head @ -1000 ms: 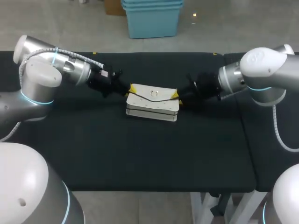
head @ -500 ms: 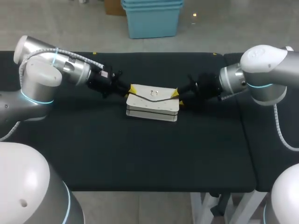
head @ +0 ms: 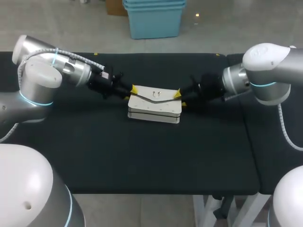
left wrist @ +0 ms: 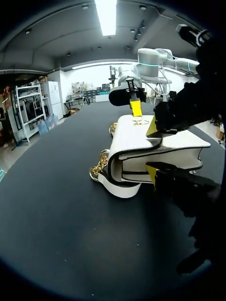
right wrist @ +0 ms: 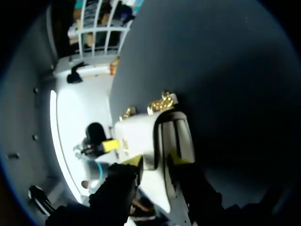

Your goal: Pick up the bag, open it, inspect its contents, close it, and place it on the opposite side

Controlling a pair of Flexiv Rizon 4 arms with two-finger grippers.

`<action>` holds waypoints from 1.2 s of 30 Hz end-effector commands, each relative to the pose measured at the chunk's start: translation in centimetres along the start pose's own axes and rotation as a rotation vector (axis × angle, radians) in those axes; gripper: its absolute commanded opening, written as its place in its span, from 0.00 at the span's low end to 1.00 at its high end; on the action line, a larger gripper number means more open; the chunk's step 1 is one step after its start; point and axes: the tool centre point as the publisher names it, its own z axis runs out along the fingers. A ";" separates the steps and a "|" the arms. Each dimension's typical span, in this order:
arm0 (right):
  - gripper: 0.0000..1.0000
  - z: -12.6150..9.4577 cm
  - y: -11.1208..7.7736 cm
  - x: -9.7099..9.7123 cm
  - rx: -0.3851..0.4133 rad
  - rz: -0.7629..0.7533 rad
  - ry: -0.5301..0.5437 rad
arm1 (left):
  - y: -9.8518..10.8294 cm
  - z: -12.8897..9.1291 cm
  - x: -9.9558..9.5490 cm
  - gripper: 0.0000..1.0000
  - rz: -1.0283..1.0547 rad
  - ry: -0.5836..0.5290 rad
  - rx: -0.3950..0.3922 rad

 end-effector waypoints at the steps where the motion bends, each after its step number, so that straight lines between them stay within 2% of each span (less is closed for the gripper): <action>1: 1.00 -0.8 -0.8 0.3 -0.013 -0.004 -0.020 | 1.6 -1.8 1.5 1.00 0.016 -0.026 0.039; 8: 1.00 -1.6 -1.8 0.2 -0.015 -0.015 -0.031 | 2.4 -3.7 2.9 1.00 0.039 -0.071 0.077; 10: 0.89 -1.5 -2.1 0.1 -0.010 -0.021 -0.038 | 2.3 -4.1 2.9 1.00 0.033 -0.087 0.086; 14: 0.48 -1.4 -2.5 -0.3 0.001 -0.022 -0.042 | 2.2 -4.8 2.6 1.00 0.017 -0.107 0.094; 15: 0.41 -1.3 -2.6 -0.4 0.005 -0.023 -0.045 | 2.2 -4.9 2.5 1.00 0.014 -0.111 0.095; 17: 0.35 -1.3 -2.7 -0.4 0.008 -0.023 -0.045 | 2.1 -5.3 2.3 1.00 0.005 -0.120 0.098; 32: 0.27 -0.2 -3.4 -0.5 0.070 -0.044 -0.032 | 1.5 -7.1 0.3 1.00 -0.064 -0.171 0.103; 34: 0.24 -0.1 -3.5 -0.4 0.081 -0.046 -0.024 | 1.4 -7.2 0.0 1.00 -0.073 -0.182 0.097; 36: 0.15 0.0 -3.5 -0.4 0.095 -0.047 -0.014 | 1.3 -7.3 -0.2 1.00 -0.076 -0.189 0.093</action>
